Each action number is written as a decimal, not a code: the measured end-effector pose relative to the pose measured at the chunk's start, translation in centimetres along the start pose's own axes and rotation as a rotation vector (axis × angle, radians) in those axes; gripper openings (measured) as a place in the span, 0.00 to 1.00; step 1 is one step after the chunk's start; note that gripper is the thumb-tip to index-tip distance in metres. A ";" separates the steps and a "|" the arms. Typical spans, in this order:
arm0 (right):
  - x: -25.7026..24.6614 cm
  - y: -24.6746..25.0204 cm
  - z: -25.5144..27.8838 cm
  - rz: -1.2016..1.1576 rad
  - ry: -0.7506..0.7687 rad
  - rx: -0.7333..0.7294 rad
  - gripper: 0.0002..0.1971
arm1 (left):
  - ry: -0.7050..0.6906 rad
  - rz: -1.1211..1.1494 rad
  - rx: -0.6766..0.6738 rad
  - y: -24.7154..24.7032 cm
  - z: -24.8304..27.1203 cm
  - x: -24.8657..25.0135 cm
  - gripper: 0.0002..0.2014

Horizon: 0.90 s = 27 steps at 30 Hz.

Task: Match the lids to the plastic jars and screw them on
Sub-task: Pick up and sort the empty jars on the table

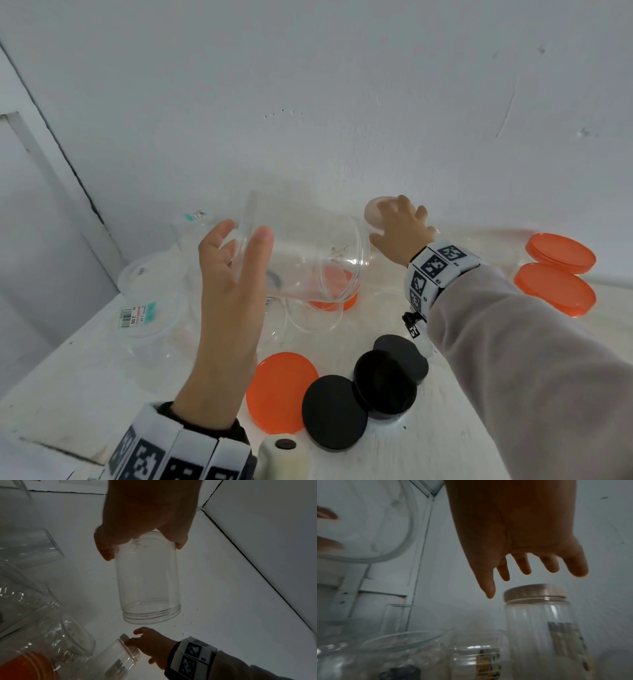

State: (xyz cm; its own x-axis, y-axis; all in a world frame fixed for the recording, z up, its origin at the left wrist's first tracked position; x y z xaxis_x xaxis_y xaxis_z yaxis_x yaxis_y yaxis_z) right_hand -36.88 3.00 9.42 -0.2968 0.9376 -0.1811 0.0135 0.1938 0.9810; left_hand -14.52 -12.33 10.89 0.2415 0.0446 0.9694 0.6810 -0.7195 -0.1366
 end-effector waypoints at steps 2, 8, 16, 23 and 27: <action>-1.2 0.9 1.4 0.059 0.076 0.097 0.23 | 0.014 0.013 0.003 0.0 0.0 -0.4 0.36; -2.6 -2.7 3.4 0.130 0.220 -0.127 0.11 | 0.069 0.041 -0.007 -0.3 0.6 -1.3 0.36; 1.3 -9.5 3.2 0.041 -0.018 -0.505 0.26 | 0.163 0.061 -0.063 -0.7 1.3 -2.7 0.45; 4.6 -12.5 0.8 0.076 -0.163 -0.481 0.37 | 0.201 0.148 -0.142 -1.2 1.9 -3.3 0.45; 4.8 -14.2 0.0 0.127 -0.144 -0.520 0.46 | 0.212 0.208 -0.177 -1.3 1.9 -3.5 0.42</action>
State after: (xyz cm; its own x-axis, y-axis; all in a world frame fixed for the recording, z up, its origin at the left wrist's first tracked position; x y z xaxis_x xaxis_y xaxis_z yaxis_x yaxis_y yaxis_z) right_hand -38.47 4.78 -5.35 -0.1895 0.9814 -0.0309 -0.4437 -0.0575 0.8943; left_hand -14.88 -10.23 7.23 0.2010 -0.2476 0.9478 0.4972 -0.8079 -0.3165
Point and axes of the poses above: each hand's wrist, its own z-axis away from the middle knuckle, its own y-axis out of the back of the hand, x = y × z, the point moved 7 cm from there along -z, towards the middle knuckle, and after that the axes turned 2 degrees about -y, right-handed, at the moved point
